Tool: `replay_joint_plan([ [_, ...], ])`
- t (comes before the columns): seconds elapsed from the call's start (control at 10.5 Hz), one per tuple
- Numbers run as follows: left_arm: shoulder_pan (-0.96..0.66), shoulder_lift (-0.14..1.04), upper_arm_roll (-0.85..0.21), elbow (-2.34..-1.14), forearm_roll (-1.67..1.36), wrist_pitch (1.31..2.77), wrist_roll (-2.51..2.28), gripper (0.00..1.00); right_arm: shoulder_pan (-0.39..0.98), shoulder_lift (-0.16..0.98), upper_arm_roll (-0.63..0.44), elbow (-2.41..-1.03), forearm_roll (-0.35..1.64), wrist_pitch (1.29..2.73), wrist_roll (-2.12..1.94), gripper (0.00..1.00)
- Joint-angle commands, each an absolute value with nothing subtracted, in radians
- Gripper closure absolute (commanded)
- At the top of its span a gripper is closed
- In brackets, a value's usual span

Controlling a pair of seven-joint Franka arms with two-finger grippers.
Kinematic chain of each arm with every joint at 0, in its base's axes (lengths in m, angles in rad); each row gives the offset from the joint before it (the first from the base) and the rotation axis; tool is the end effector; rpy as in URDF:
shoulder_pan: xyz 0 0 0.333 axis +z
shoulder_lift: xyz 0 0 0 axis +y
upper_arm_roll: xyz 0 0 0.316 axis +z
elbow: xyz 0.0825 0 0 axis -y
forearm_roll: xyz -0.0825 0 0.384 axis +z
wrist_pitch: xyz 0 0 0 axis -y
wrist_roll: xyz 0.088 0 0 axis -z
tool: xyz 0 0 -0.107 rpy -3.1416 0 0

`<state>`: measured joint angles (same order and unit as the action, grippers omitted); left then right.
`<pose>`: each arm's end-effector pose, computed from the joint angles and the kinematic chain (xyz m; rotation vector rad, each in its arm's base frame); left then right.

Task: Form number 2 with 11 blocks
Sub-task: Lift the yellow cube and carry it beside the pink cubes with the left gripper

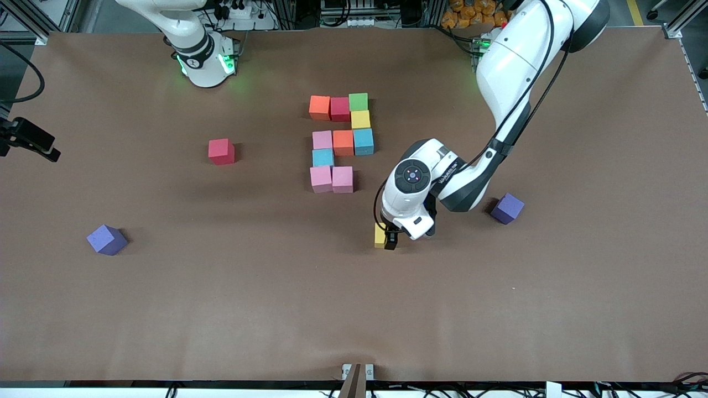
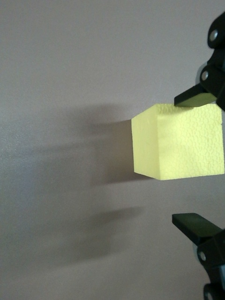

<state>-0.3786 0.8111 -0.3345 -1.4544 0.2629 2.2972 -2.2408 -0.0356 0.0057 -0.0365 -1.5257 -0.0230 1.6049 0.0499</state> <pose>0.5844 -0.4362 0.2273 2.2709 2.0470 -0.0400 0.5587 -0.0427 0.6459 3.1097 -0.1900 0.1141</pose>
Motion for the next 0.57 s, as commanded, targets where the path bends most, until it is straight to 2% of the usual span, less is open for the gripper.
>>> replay_joint_plan([
  [0.0, -0.385, 0.795, -0.33, -1.448, 0.278, 2.293, -2.252, 0.0, -0.051, 0.005, -0.025, -1.514, -0.014, 1.588, 0.037, 0.0],
  [0.48, -0.388, 0.805, -0.295, -1.431, 0.279, 2.296, -2.263, 0.0, -0.052, 0.006, -0.026, -1.516, -0.014, 1.586, 0.037, 0.0],
])
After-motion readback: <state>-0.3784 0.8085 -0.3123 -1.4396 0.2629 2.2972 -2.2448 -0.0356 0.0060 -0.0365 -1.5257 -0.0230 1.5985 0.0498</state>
